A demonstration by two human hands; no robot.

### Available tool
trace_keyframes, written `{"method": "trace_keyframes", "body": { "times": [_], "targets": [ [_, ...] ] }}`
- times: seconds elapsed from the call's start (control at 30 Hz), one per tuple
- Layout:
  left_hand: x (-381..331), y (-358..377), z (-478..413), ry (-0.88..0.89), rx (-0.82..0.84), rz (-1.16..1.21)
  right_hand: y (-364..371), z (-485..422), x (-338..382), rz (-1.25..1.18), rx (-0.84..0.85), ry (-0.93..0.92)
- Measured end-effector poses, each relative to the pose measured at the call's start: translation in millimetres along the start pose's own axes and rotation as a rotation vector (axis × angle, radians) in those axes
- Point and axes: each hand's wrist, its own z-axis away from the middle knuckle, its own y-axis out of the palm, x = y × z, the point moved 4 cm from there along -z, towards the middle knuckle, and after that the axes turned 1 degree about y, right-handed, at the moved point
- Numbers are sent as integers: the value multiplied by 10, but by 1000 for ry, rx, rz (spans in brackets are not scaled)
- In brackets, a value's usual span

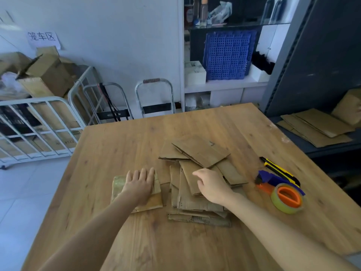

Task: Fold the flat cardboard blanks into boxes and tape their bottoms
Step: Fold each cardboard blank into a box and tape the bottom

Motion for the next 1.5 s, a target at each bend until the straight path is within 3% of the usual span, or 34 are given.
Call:
{"method": "trace_keyframes", "body": {
  "times": [0.1,0.23,0.37,0.47,0.67,0.93,1.2,1.5],
  "targets": [
    [31,-205,79,18,-90,-43,-67,53,-77,9,-25,-5],
    [-61,-814,255,24,-351,-133,-279,83,-142,12,-113,-17],
    [-293,-1387,343,93,-536,-52,-536,55,-201,-2,-220,-6],
    [-599,-1500,251,226,-459,154,-721,114,-359,-58,-279,50],
    [-1225,-1160,-8,380,-428,205,-845,352,-933,-18,-251,179],
    [-1235,-918,-203,404,-462,244,-969,592,-1873,131,-196,420],
    [-1334,-1064,-178,370,-427,212,-960,538,-2392,418,93,507],
    [-1259,-1062,-123,296,-304,312,-854,476,-2582,210,151,500]
  ]
}}
